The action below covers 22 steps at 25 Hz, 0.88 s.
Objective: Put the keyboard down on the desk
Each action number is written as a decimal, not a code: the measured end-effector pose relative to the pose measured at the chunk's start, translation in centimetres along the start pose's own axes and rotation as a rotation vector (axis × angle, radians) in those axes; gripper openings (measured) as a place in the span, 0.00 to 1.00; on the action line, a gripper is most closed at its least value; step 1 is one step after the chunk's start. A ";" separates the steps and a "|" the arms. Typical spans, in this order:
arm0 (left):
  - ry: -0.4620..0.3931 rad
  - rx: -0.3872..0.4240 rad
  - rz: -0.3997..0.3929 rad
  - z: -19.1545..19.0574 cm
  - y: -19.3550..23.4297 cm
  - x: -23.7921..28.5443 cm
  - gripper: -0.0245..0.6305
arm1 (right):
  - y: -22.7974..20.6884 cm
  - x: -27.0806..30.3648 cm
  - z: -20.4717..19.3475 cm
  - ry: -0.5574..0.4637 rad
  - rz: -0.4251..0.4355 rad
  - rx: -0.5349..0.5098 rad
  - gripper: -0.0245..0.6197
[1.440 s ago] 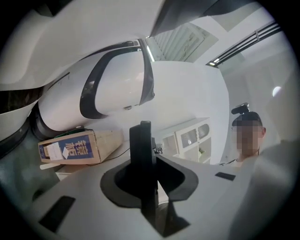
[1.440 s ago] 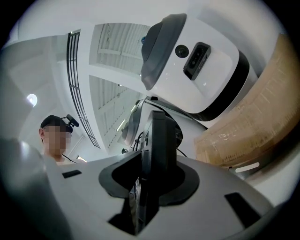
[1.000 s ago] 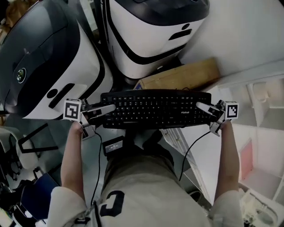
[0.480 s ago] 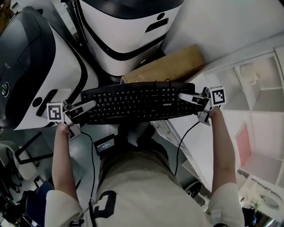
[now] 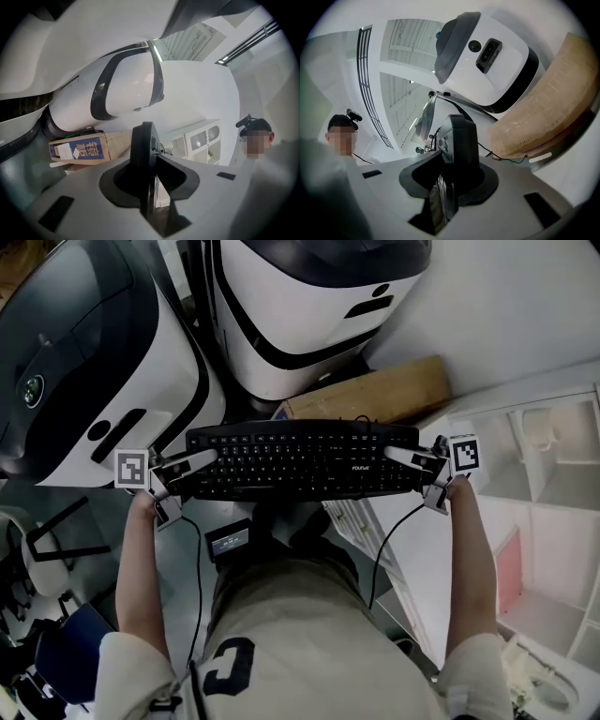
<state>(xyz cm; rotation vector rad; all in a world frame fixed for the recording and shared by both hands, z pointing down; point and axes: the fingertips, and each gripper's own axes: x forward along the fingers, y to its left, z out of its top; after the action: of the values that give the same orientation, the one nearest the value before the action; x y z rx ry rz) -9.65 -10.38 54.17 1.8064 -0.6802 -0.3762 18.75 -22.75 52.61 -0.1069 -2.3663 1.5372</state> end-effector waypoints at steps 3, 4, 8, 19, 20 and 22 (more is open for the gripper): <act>0.002 0.025 0.006 0.3 -0.3 -0.1 0.21 | 0.1 0.0 0.1 -0.006 0.000 0.002 0.22; 0.008 0.041 0.013 0.4 -0.6 0.1 0.21 | 0.0 -0.2 0.0 -0.015 0.006 0.005 0.22; 0.053 0.103 0.122 1.4 -2.1 0.3 0.21 | -1.0 -0.7 -0.5 -0.076 0.082 0.004 0.22; 0.053 0.095 0.140 1.3 -3.8 0.0 0.22 | -0.2 0.2 -0.4 -0.077 0.114 -0.014 0.23; 0.037 0.092 0.140 1.0 -3.9 -0.4 0.22 | 0.0 0.4 -0.4 -0.065 0.114 -0.025 0.23; 0.005 0.088 0.139 0.5 -3.9 -1.1 0.22 | 0.5 0.9 -0.1 -0.038 0.112 -0.043 0.23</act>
<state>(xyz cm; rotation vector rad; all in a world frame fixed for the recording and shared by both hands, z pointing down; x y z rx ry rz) -9.74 -9.24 50.26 1.8301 -0.8252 -0.2516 17.83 -22.26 52.39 -0.2246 -2.4619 1.5512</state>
